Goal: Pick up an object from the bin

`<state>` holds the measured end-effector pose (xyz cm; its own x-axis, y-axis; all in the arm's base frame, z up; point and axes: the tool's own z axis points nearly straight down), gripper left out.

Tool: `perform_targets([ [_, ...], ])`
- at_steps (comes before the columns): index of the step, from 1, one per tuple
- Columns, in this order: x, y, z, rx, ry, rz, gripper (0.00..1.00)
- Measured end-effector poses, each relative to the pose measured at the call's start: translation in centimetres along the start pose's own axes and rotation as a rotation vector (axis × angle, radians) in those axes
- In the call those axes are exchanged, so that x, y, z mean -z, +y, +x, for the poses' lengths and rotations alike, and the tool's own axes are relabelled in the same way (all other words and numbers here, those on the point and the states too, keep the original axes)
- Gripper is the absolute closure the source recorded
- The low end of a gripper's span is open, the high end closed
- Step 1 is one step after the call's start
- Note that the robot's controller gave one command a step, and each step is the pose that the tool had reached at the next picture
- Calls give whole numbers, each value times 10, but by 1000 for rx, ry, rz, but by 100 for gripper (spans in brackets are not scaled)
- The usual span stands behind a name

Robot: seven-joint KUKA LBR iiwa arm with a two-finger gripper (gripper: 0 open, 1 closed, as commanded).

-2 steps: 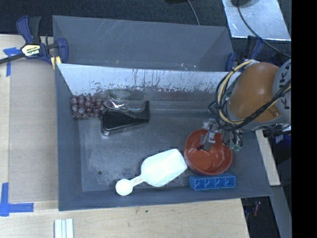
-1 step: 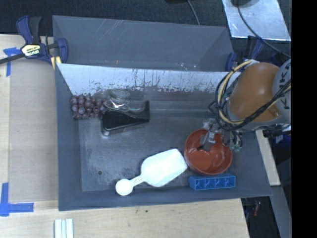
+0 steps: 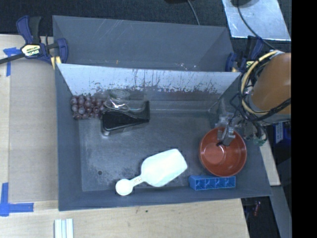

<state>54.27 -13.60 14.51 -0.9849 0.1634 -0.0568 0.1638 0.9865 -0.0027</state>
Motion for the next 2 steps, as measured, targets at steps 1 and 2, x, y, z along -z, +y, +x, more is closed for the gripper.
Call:
perform_targets([
  [1,-55,40,13,-58,-2,-3,100],
  [2,46,15,3,-40,-6,3,100],
])
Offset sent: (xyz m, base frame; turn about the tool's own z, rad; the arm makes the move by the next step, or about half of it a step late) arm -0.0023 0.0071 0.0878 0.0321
